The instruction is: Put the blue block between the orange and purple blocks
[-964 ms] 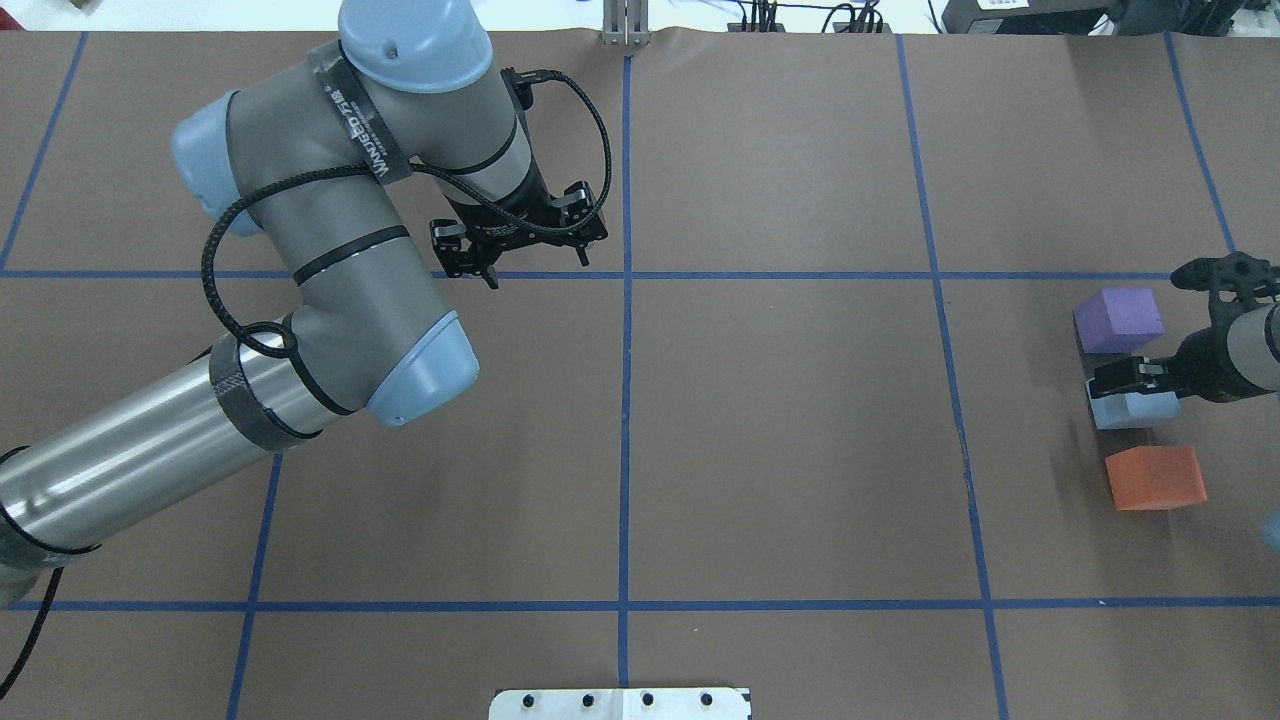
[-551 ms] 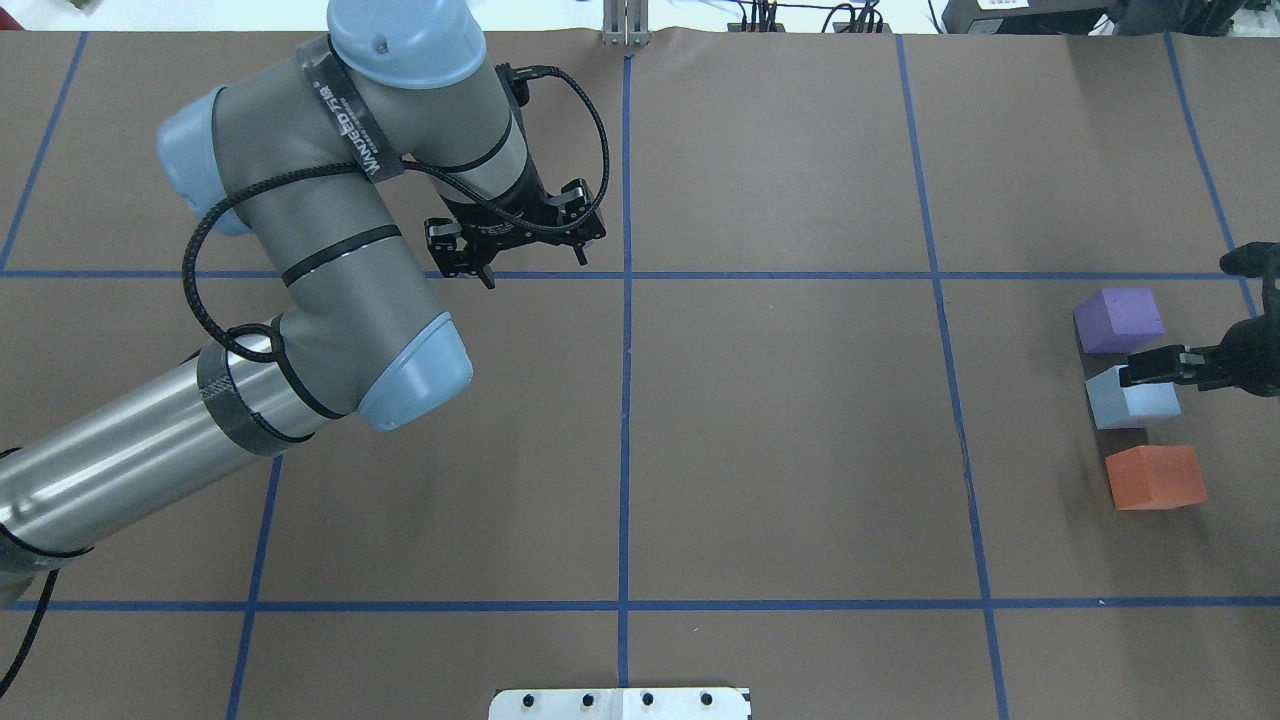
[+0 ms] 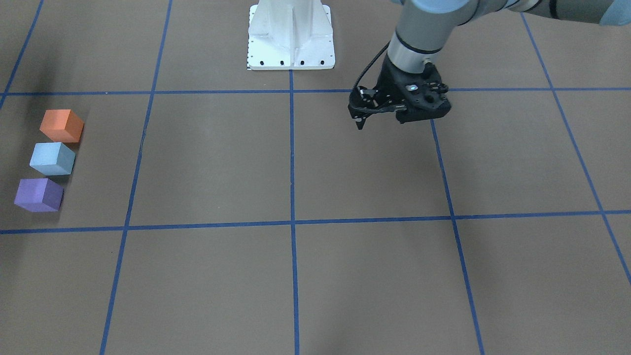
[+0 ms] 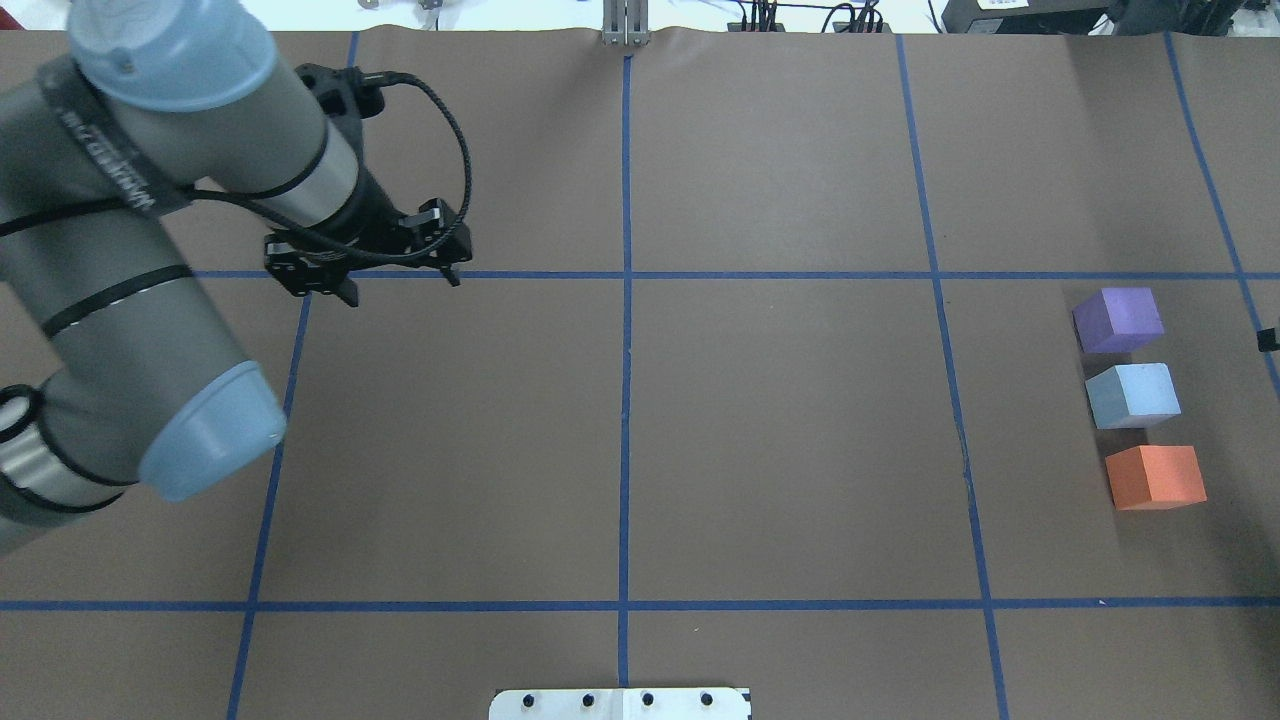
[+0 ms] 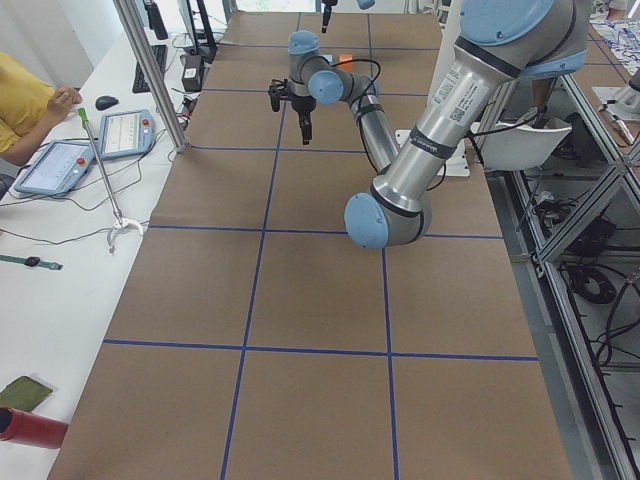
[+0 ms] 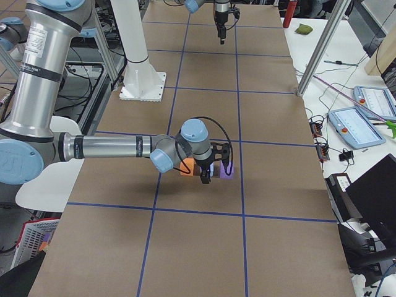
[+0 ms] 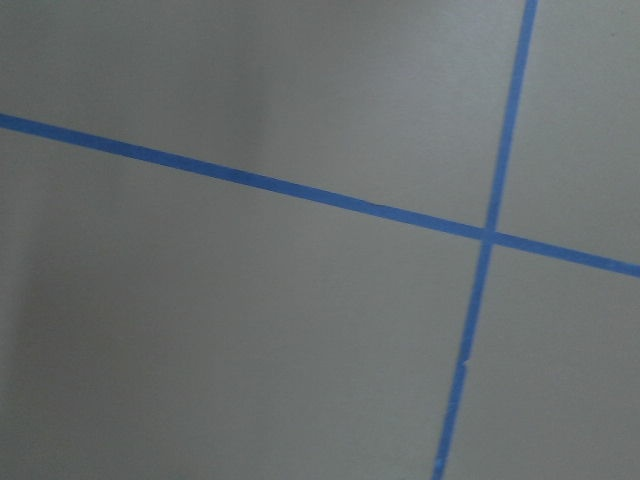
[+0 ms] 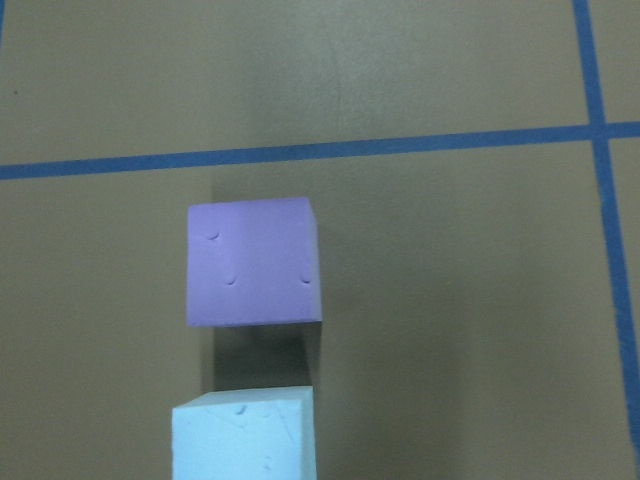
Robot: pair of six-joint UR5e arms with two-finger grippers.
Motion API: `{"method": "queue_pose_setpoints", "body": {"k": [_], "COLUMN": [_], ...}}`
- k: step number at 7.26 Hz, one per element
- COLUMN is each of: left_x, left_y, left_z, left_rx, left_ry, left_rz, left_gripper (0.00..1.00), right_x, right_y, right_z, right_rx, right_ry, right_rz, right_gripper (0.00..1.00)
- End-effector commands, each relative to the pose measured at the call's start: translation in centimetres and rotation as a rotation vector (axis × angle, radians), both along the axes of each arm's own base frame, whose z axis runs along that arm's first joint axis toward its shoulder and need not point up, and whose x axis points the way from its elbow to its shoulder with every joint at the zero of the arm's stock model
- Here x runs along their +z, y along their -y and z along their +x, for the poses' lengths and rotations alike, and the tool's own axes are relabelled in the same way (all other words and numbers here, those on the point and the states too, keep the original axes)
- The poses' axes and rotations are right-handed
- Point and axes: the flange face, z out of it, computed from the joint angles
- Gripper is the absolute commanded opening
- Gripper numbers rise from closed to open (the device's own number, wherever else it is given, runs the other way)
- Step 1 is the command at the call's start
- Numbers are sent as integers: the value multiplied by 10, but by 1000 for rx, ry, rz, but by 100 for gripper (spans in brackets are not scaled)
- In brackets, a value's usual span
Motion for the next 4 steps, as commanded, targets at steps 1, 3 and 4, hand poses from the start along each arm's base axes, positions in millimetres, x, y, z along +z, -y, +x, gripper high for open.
{"method": "queue_pose_setpoints", "body": {"k": [1,3,4], "left_x": [83,164,197], "left_y": [-5,28,49], "left_z": [-99,-189,-230], "left_rx": [92,217,253], "left_ry": [106,228,240], "left_rz": [158,278,289], "left_gripper": [100,100,100], "right_x": [-4,-6,-8], "right_y": [-3,-1,2], "right_z": [39,48,48], "right_rx": [-26,-5,-4], "right_ry": [32,31,33], "right_rz": [20,26,27], "right_gripper": [100,100,100]}}
